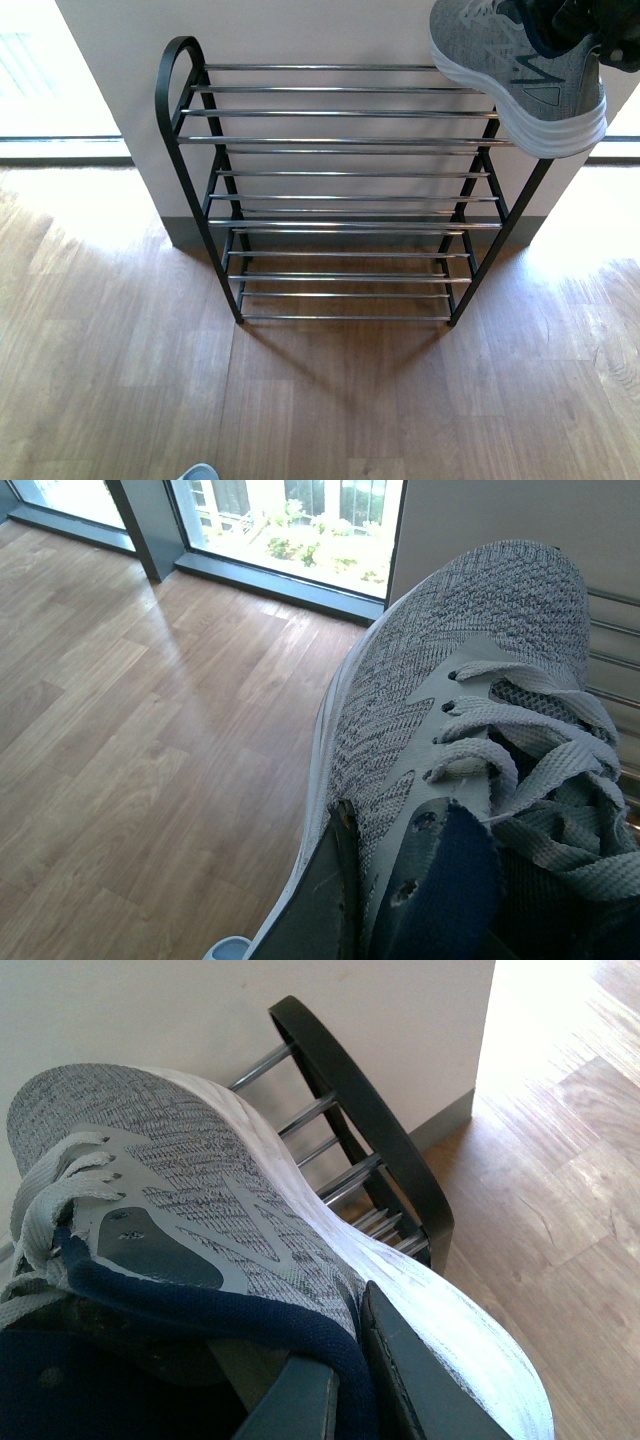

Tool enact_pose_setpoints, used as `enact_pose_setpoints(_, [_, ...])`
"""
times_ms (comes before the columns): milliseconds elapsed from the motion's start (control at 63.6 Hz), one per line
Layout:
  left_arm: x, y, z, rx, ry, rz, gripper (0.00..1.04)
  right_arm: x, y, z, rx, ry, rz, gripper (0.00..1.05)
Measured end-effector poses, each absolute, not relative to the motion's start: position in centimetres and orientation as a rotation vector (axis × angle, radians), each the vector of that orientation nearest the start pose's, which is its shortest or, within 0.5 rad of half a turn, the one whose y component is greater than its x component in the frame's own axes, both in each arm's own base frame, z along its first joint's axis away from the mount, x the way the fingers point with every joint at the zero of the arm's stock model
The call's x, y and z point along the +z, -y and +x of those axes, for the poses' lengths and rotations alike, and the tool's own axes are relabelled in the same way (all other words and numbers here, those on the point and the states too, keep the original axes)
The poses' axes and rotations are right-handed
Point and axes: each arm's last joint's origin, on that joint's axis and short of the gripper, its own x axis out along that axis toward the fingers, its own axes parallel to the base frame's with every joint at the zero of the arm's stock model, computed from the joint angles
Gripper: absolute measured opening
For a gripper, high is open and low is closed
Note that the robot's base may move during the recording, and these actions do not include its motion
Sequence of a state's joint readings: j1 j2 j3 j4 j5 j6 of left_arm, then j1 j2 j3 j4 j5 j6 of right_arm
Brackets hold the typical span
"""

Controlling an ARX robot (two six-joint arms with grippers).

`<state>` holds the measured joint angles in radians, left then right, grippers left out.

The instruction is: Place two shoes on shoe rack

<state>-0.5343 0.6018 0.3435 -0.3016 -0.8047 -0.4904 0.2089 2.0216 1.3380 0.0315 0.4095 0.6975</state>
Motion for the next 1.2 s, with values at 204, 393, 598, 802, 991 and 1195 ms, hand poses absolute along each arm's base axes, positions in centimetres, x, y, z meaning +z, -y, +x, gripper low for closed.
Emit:
enact_pose_setpoints(204, [20.2, 4.8, 12.2, 0.361, -0.361, -0.131, 0.02, 16.0, -8.1, 46.3, -0.493, -0.556, 0.486, 0.04])
enact_pose_setpoints(393, [20.2, 4.8, 12.2, 0.361, -0.361, -0.131, 0.02, 15.5, -7.5, 48.8, -0.572, -0.531, 0.478, 0.04])
enact_pose_setpoints(598, [20.2, 4.8, 12.2, 0.361, -0.361, -0.131, 0.02, 16.0, -7.1, 49.9, -0.606, -0.488, 0.482, 0.04])
enact_pose_setpoints(802, [20.2, 4.8, 12.2, 0.361, -0.361, -0.131, 0.02, 16.5, -6.5, 50.0, -0.587, -0.447, 0.528, 0.04])
enact_pose_setpoints(991, [20.2, 4.8, 12.2, 0.361, -0.362, -0.131, 0.02, 17.0, -5.7, 49.5, -0.582, -0.422, 0.548, 0.04])
enact_pose_setpoints(1195, [20.2, 4.8, 12.2, 0.361, -0.362, -0.131, 0.02, 16.7, -5.5, 48.9, -0.585, -0.398, 0.534, 0.04])
